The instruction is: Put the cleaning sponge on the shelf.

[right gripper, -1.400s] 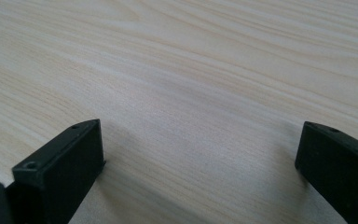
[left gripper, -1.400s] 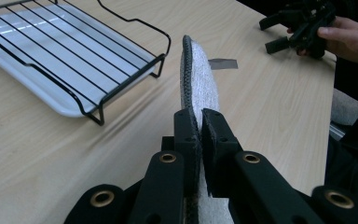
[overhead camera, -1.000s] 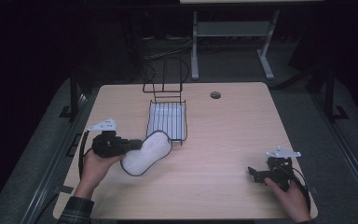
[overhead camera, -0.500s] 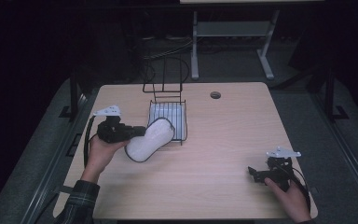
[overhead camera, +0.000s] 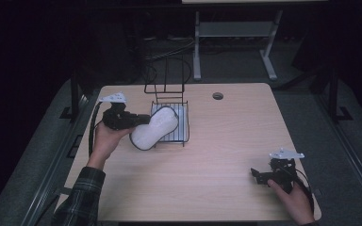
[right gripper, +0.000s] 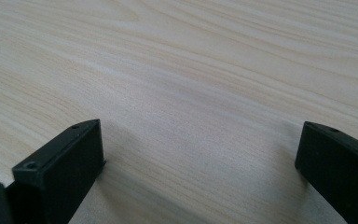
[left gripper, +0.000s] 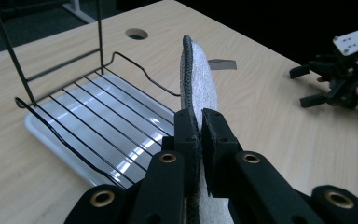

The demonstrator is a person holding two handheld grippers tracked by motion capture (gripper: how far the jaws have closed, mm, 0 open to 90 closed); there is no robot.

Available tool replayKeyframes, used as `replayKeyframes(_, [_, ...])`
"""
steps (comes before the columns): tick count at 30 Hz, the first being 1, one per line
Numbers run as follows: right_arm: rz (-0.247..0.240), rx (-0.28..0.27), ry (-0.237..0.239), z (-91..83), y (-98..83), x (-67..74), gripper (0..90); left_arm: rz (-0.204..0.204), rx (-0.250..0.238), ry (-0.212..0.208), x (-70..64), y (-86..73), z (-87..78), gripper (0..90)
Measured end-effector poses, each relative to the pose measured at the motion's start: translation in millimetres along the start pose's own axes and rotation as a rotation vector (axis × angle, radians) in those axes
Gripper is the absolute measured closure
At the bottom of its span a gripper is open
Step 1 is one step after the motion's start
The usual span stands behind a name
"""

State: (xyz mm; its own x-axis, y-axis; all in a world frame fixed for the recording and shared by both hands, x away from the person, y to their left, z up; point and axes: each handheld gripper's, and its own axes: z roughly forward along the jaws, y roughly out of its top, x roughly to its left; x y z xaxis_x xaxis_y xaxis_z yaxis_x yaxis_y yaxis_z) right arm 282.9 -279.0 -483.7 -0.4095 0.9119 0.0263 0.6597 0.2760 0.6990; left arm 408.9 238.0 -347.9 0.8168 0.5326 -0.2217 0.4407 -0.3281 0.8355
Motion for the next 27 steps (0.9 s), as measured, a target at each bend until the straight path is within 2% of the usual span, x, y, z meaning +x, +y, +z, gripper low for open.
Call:
replayKeyframes(5, [0.0,0.0,0.0,0.0,0.0,0.0,0.6,-0.001,0.0,-0.001,9.7,9.0,7.4,85.2])
replayKeyframes(13, [0.0,0.0,0.0,0.0,0.0,0.0,0.5,-0.011,-0.004,0.0,25.2,14.6,18.4,85.2])
replayKeyframes(16, [0.0,0.0,0.0,0.0,0.0,0.0,0.5,-0.027,-0.017,-0.008,31.9,12.2,23.5,85.2])
replayKeyframes(21, [-0.001,0.0,0.0,0.0,0.0,0.0,0.5,-0.037,-0.009,-0.004,43.1,7.0,32.6,85.2])
replayKeyframes(26, [-0.001,0.0,0.0,0.1,0.0,-0.1,0.6,-0.075,-0.017,-0.01,51.4,2.3,41.5,85.2])
replayKeyframes(27, [-0.001,0.0,0.0,0.0,0.0,-0.1,0.6,-0.072,-0.014,-0.009,53.0,1.7,42.6,85.2])
